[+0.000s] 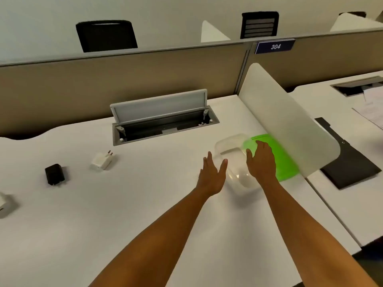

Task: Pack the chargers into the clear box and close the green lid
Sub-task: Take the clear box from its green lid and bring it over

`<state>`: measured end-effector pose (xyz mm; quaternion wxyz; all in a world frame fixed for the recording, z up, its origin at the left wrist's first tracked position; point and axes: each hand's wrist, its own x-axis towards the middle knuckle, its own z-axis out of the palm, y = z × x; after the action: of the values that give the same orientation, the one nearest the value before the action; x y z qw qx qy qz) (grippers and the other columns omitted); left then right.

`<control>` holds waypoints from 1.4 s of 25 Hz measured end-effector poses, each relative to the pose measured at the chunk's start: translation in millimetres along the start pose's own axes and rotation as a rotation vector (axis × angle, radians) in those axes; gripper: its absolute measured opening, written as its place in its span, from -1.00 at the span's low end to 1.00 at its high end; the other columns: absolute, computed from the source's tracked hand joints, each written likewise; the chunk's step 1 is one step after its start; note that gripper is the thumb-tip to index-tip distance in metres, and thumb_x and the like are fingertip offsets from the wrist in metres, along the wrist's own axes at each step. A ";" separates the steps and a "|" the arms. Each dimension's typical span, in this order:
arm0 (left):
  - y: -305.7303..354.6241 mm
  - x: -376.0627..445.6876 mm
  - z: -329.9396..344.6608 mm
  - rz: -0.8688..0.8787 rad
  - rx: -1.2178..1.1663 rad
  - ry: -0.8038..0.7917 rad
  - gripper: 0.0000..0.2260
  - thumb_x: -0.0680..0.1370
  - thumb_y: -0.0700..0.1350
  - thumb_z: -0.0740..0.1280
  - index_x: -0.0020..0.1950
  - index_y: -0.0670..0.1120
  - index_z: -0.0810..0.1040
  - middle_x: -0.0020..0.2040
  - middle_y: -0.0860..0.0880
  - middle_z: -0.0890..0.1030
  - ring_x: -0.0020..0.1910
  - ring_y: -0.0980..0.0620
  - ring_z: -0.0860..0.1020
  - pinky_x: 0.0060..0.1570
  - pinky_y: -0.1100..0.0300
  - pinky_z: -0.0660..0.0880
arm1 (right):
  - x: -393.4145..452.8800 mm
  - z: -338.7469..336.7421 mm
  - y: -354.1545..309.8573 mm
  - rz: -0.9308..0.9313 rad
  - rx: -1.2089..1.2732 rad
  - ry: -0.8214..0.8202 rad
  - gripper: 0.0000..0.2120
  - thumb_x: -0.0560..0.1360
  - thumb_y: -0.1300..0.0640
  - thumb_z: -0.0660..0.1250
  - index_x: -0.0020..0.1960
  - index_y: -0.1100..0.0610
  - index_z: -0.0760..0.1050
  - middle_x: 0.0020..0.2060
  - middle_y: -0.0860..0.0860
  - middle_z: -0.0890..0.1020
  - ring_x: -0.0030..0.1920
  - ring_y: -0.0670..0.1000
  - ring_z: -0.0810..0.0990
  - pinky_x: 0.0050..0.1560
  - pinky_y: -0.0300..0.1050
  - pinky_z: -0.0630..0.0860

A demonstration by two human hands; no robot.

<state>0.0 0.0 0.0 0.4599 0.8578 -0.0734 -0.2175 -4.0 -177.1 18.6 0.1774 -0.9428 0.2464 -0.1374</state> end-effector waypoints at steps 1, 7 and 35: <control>3.9 -1.7 6.5 -0.035 -0.063 -0.060 -0.27 0.60 0.35 -0.02 0.64 0.03 -0.19 0.67 -0.07 -0.13 0.64 -0.12 -0.05 0.59 -0.12 -0.05 | 3.1 -1.5 6.5 0.030 -0.023 -0.024 -0.54 0.59 0.07 0.23 0.40 0.29 0.33 0.28 0.24 0.49 0.30 0.24 0.45 0.25 0.12 0.40; 13.7 -8.7 17.7 -0.109 -0.252 -0.179 -0.30 0.62 0.32 -0.01 0.65 -0.01 -0.10 0.67 -0.06 -0.09 0.64 -0.09 0.01 0.58 -0.05 0.00 | 5.5 -6.3 23.4 0.077 0.011 -0.151 -0.64 0.57 0.22 0.21 0.35 0.24 0.39 0.24 0.20 0.54 0.25 0.24 0.50 0.16 0.09 0.46; -192.8 -186.7 -242.4 -0.150 -0.595 0.641 -0.64 0.71 0.01 0.13 0.51 0.04 0.38 0.42 0.08 0.50 0.38 0.05 0.46 0.45 -0.04 0.38 | -208.8 78.2 -260.9 -0.125 0.596 -0.395 -0.74 0.55 0.18 0.33 0.21 0.23 0.57 0.06 0.13 0.68 -0.07 0.06 0.67 -0.01 -0.18 0.55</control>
<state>-74.4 353.5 15.7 0.6693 0.7151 0.2013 0.0150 -43.9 163.8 17.5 0.4799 -0.8713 0.0986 -0.0288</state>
